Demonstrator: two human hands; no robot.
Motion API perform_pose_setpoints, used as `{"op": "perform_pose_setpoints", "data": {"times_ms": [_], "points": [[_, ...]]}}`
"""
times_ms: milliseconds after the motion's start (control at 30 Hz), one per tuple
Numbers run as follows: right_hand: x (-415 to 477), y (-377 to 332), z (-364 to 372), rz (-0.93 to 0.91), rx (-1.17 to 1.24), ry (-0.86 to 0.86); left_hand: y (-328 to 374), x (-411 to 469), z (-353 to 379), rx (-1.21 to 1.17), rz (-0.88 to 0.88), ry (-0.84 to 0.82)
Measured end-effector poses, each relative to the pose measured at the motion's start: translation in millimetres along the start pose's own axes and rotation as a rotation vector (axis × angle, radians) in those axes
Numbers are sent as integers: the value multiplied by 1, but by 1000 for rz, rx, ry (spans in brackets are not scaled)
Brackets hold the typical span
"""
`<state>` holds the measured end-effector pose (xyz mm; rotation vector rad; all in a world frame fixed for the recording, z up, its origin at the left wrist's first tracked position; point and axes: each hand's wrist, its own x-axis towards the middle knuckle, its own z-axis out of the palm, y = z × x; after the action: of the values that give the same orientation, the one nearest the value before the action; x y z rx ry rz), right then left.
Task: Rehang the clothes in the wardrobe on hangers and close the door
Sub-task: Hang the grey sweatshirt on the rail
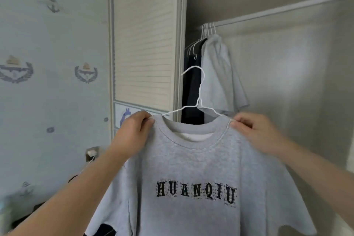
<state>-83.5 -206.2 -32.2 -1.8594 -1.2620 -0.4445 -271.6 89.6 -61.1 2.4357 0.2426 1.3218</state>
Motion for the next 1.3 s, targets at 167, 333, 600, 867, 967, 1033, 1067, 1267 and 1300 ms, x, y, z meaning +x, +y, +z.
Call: {"op": "perform_pose_setpoints", "data": {"times_ms": [167, 333, 600, 867, 967, 1033, 1067, 1267, 1300], "points": [[3, -3, -48, 124, -216, 123, 3, 91, 66, -189, 209, -108], [-2, -16, -81, 214, -308, 267, 29, 156, 133, -321, 333, -167], [18, -37, -145, 338, -539, 473, 114, 211, 222, -580, 276, -152], [76, -57, -206, 394, -629, 601, 191, 253, 279, -680, 273, -291], [102, -59, -221, 404, -602, 651, 213, 272, 284, -718, 301, -333], [122, -60, -228, 408, -581, 677, 225, 287, 287, -751, 290, -352], [132, -60, -232, 413, -581, 689, 231, 295, 290, -779, 285, -357], [184, -47, -245, 467, -592, 734, 257, 343, 311, -823, 276, -352], [192, -42, -246, 475, -597, 737, 262, 350, 316, -836, 272, -360]]}}
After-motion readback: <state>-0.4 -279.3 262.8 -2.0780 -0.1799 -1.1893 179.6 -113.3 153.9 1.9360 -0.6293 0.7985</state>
